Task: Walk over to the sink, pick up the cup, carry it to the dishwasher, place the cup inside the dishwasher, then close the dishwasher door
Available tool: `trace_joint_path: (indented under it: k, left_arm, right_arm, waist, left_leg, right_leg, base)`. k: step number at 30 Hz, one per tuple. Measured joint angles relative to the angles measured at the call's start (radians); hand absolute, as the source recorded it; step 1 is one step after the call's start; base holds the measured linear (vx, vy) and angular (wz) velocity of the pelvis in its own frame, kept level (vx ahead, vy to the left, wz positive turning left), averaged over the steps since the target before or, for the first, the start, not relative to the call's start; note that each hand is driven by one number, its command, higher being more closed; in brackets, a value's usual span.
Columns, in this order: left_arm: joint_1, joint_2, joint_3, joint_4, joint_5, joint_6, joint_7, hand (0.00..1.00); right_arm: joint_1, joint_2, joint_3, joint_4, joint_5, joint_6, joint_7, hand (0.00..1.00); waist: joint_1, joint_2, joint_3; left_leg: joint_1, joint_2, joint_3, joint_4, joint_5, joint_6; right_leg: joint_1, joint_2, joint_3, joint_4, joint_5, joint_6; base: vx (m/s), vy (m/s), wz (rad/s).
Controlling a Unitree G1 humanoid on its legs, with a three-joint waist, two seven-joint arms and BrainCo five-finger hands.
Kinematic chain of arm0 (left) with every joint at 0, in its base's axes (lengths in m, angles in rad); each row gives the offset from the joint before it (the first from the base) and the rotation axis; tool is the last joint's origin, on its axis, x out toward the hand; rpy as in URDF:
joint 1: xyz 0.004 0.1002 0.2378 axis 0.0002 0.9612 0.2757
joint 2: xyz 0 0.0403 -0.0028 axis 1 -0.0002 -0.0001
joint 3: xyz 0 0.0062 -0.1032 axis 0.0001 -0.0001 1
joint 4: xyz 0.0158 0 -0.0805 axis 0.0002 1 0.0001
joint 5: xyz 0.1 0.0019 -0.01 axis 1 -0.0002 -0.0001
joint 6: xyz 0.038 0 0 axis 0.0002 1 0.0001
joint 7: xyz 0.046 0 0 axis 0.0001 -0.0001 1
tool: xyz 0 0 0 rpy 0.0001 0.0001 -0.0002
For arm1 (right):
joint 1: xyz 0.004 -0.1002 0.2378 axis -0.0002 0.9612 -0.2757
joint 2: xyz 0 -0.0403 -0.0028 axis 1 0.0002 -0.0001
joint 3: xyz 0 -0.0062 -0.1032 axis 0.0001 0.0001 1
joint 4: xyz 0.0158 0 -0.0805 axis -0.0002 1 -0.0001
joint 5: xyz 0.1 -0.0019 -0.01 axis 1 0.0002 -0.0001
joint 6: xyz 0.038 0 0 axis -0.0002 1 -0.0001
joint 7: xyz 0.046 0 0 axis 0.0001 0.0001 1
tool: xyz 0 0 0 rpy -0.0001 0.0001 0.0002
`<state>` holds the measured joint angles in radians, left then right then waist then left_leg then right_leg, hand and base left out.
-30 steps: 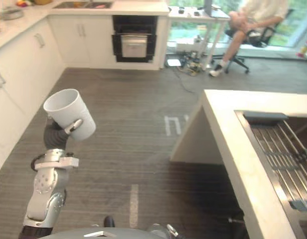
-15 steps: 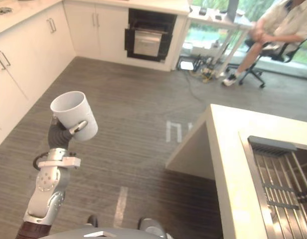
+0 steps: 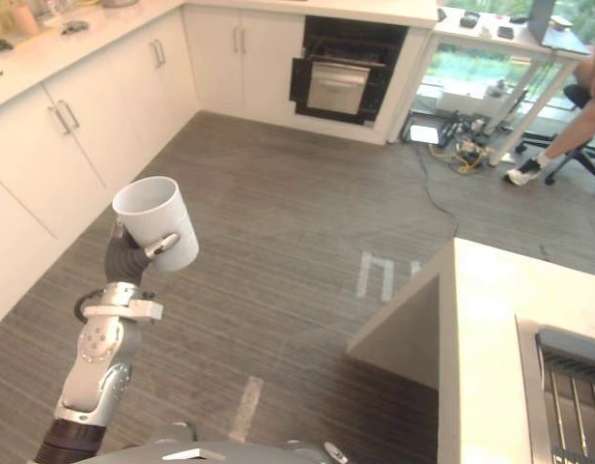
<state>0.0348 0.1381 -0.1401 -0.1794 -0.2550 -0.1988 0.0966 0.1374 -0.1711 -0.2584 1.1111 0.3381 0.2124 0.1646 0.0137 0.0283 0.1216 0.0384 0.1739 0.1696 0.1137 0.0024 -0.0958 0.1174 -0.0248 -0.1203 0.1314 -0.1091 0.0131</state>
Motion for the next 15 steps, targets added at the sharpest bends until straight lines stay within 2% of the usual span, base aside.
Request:
trace_joint_path:
  k: [3,4,5,7,9,15]
  left_arm:
    - [-0.002,0.001,-0.003,0.021,0.001,-0.001,-0.017,1.00]
    - [-0.002,0.004,-0.002,0.036,0.002,-0.007,-0.016,1.00]
    - [0.000,0.008,-0.002,0.037,0.002,-0.007,-0.016,1.00]
    - [0.001,0.032,-0.002,0.037,0.002,-0.012,-0.012,1.00]
    - [0.001,0.049,-0.002,0.037,0.002,-0.015,-0.005,1.00]
    - [0.034,0.056,0.000,0.037,0.004,-0.017,0.013,1.00]
  right_arm:
    - [-0.003,-0.003,-0.024,-0.002,0.031,0.001,-0.001,0.00]
    - [0.002,0.002,-0.032,-0.003,0.028,0.002,0.000,0.00]
    - [0.005,0.005,-0.031,-0.005,0.026,0.002,0.000,0.00]
    - [0.023,0.020,-0.026,-0.018,0.009,-0.001,-0.002,0.00]
    - [0.039,0.028,-0.017,-0.036,0.009,-0.014,-0.002,0.00]
    - [0.039,0.020,0.071,-0.040,0.011,-0.040,-0.019,0.00]
  waist:
    - [-0.032,0.028,-0.007]
    - [-0.033,0.033,-0.012]
    - [-0.033,0.029,-0.011]
    - [-0.032,0.003,-0.019]
    - [-0.035,-0.007,-0.028]
    - [-0.033,-0.014,-0.052]
  left_leg:
    - [0.044,-0.008,0.006,-0.111,-0.001,-0.009]
    - [0.057,-0.019,0.023,-0.125,0.006,-0.017]
    - [0.059,-0.025,0.029,-0.127,0.005,-0.015]
    - [0.053,-0.054,0.049,-0.139,0.012,0.004]
    - [0.053,-0.071,0.055,-0.165,0.021,0.015]
    - [0.050,-0.096,0.087,-0.191,0.044,0.029]
  right_leg:
    - [-0.018,0.002,0.017,-0.012,0.012,0.022]
    - [-0.017,-0.009,0.029,-0.021,0.021,0.035]
    - [-0.017,-0.016,0.032,-0.028,0.023,0.039]
    - [-0.017,-0.045,0.035,-0.072,0.036,0.060]
    - [-0.024,-0.059,0.037,-0.097,0.050,0.070]
    - [-0.032,-0.078,0.052,-0.151,0.096,0.091]
  base:
    - [-0.06,0.090,-0.23]
    - [-0.07,0.124,-0.28]
    - [-0.10,0.119,-0.29]
    - [-0.12,0.109,-0.17]
    - [-0.11,0.095,-0.06]
    - [-0.05,0.056,-0.14]
